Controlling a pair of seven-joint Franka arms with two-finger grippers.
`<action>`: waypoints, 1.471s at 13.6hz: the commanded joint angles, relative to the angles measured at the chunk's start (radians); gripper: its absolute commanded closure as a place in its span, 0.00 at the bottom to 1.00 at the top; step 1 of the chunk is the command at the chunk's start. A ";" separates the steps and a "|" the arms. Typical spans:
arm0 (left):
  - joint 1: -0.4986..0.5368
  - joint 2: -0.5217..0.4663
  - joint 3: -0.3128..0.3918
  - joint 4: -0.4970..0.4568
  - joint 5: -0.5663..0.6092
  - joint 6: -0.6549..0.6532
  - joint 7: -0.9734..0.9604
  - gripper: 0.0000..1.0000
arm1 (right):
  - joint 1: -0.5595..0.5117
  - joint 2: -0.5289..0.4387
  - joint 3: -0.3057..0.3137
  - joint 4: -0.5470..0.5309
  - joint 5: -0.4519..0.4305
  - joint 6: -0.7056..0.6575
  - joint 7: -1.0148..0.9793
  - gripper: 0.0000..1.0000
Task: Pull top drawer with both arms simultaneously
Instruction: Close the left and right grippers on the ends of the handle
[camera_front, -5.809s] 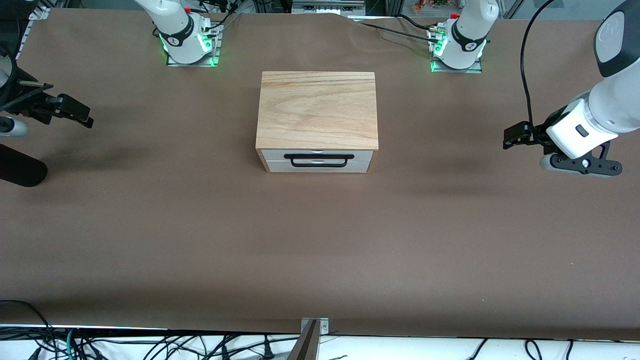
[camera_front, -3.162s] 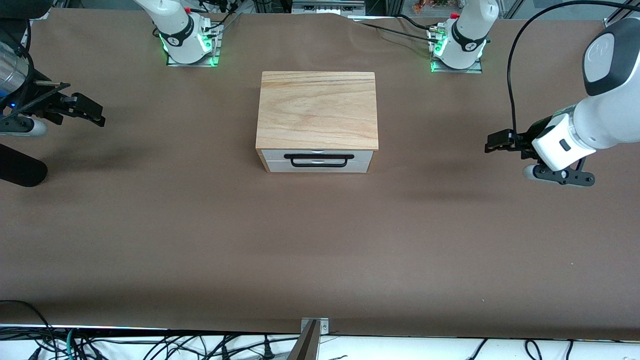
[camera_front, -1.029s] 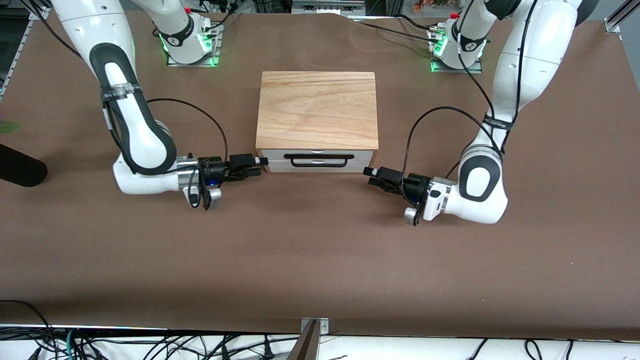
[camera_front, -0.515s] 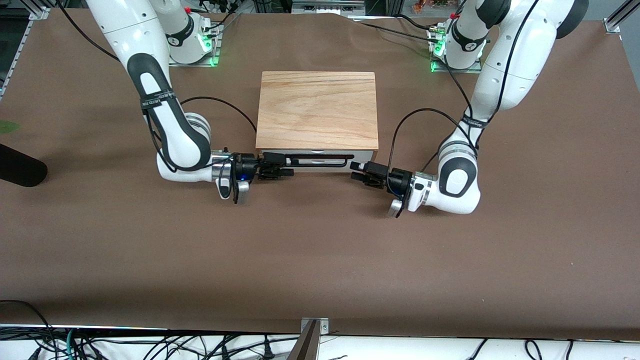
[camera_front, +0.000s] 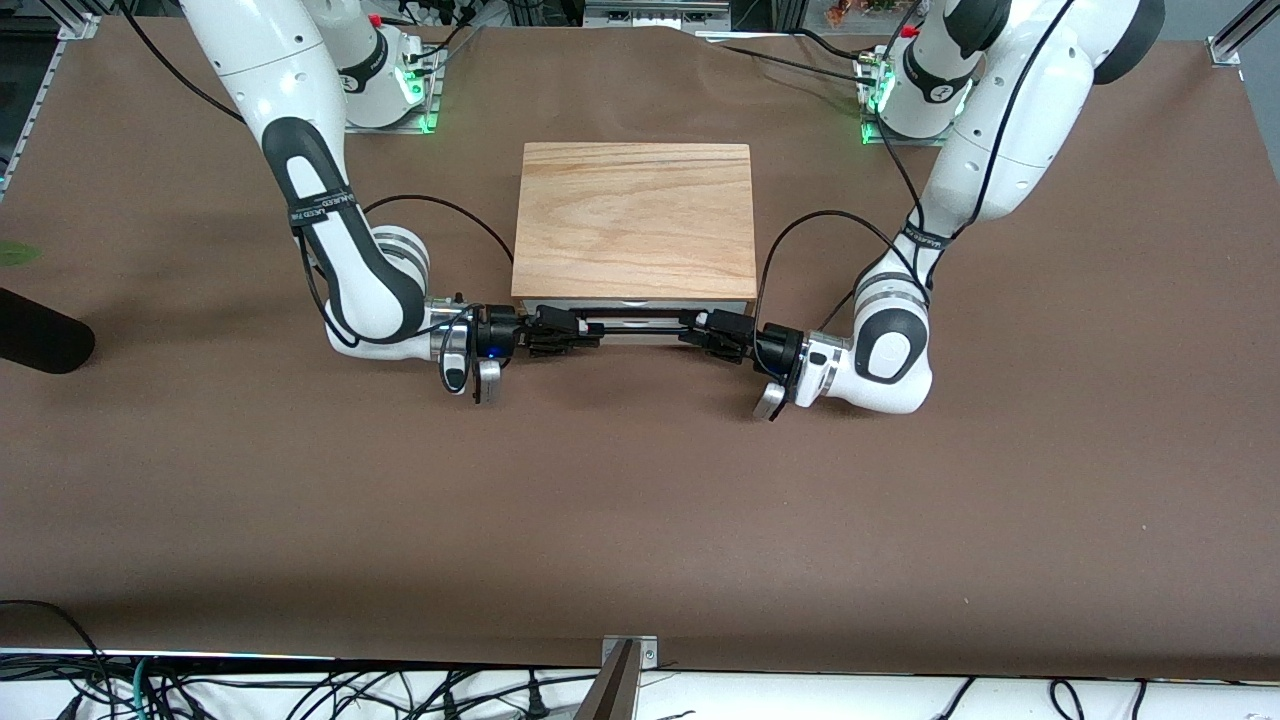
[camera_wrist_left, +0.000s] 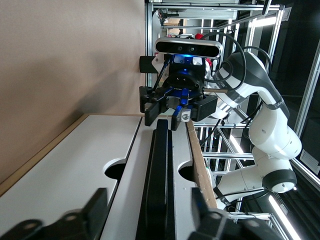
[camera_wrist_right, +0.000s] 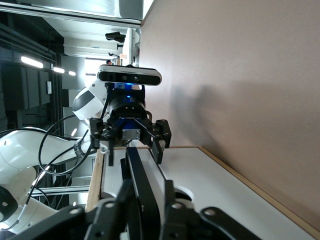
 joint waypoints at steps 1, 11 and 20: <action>-0.004 -0.015 -0.005 -0.023 -0.033 -0.003 0.048 0.54 | -0.004 -0.011 0.002 -0.019 0.028 -0.021 -0.027 0.86; -0.004 -0.015 -0.019 -0.029 -0.032 -0.006 0.049 1.00 | -0.034 -0.008 -0.001 -0.008 0.027 -0.087 -0.029 1.00; -0.002 0.002 -0.019 0.012 -0.035 0.000 0.032 1.00 | -0.036 0.013 -0.002 0.042 0.028 -0.087 -0.018 1.00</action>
